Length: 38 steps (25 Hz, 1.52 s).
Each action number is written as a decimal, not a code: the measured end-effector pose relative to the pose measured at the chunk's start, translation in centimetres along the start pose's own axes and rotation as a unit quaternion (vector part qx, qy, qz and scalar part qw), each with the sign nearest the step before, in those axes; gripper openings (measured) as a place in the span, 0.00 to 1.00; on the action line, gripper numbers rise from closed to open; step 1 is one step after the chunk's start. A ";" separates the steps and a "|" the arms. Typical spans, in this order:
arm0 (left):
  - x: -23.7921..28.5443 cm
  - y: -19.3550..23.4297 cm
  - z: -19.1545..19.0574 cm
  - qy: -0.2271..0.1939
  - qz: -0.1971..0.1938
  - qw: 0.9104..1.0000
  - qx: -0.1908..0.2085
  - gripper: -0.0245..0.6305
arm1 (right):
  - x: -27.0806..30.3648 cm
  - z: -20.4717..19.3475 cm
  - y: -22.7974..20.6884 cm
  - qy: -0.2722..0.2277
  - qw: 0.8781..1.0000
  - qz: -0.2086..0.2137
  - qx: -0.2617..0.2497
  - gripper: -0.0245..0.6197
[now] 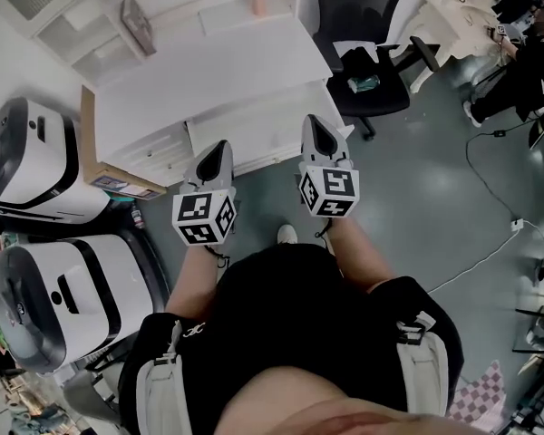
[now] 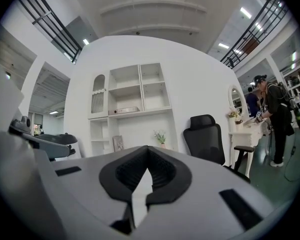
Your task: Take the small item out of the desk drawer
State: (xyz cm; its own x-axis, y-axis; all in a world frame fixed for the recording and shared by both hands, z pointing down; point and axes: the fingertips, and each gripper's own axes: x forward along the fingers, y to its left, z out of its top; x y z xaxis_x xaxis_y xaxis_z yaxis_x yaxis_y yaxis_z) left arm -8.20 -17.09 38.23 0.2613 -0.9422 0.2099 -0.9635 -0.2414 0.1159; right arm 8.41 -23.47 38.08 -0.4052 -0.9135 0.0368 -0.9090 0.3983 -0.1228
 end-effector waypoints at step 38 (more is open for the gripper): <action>15.2 13.3 -4.3 0.070 -0.017 0.997 -0.038 0.06 | 16.5 -20.6 -1.6 0.353 0.935 0.029 0.020 0.29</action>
State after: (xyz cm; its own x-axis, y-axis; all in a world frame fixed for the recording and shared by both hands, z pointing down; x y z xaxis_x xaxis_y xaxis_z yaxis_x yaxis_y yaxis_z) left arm -16.75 -33.61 47.13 0.3036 -0.8913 0.3368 -0.9483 -0.2485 0.1973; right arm 1.13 -37.45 59.33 -0.4299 -0.6027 0.6723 -0.8848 0.4294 -0.1808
